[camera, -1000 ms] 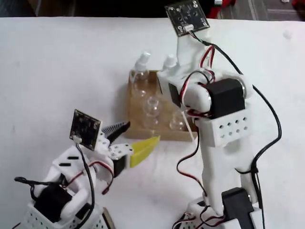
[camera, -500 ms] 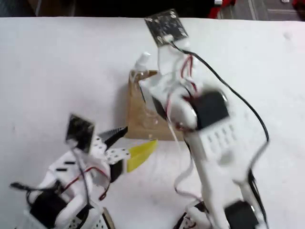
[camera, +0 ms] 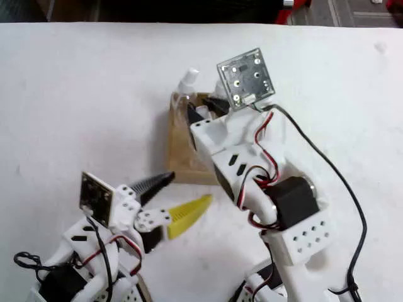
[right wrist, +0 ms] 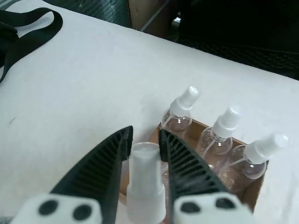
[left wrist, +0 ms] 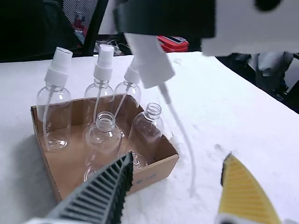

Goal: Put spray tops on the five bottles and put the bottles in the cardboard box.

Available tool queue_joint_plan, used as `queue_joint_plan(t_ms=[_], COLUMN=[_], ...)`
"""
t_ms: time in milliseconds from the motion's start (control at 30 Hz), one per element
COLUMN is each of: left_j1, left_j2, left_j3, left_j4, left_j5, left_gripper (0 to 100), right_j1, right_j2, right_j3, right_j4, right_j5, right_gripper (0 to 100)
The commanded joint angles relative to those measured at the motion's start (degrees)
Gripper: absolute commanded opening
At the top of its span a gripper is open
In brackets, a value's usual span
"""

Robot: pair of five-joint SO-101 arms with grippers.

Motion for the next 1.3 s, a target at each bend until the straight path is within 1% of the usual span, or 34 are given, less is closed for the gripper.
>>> queue_joint_plan(t_ms=[0, 67, 167, 233, 267, 400, 500, 600, 700, 833, 900, 1033, 1267], left_j1=[-0.22, -2.68, -5.93, -7.25, -7.52, -7.96, -11.38, -13.67, -12.88, -9.71, -9.27, -9.71, -9.71], left_j2=[0.04, 0.04, 0.04, 0.04, 0.04, 0.04, 0.04, 0.04, -0.04, -0.04, -0.04, -0.04, -0.04], left_j3=[0.18, 0.18, 0.26, 0.35, 0.97, 6.07, 8.18, 8.18, 7.91, 5.98, 3.96, 2.99, 3.08], left_j4=[-0.7, -0.7, -0.79, -0.79, -0.88, -6.59, -10.37, -11.08, -9.76, -6.15, -3.69, -2.81, -2.81], left_j5=[0.35, 0.35, 0.35, 0.35, 0.35, 0.26, 0.26, 0.62, 0.44, 0.35, 0.62, 0.7, 0.79], left_gripper=[29, 29, 29, 29, 29, 29, 29, 29, 29, 29, 29, 29, 29], right_j1=[-5.85, -9.89, -13.32, -13.05, -12.79, -12.79, -12.62, -12.62, -11.65, -5.49, -4.53, -8.4, -13.14], right_j2=[-4.09, -6.55, -10.24, -11.91, -12.53, -13.05, -13.41, -13.41, -13.23, -12.79, -12.79, -13.41, -14.2], right_j3=[2.9, 3.52, 3.87, 3.96, 3.96, 4.75, 5.98, 6.77, 7.03, 8.35, 11.08, 16.97, 17.05], right_j4=[-3.47, -2.33, -0.04, 1.45, 1.8, 3.65, 4.88, 6.29, 3.47, -6.99, -11.03, -12.26, -8.13], right_j5=[0.0, 0.09, 4.92, 7.21, 7.21, 7.38, 7.56, 7.65, 7.65, 7.47, 7.21, 7.65, 7.65], right_gripper=[1.5, 1.5, 1.5, 1.5, 1.5, 1.5, 1.5, 1.5, 1.5, 1.5, 1.5, 1.5, 1.5])
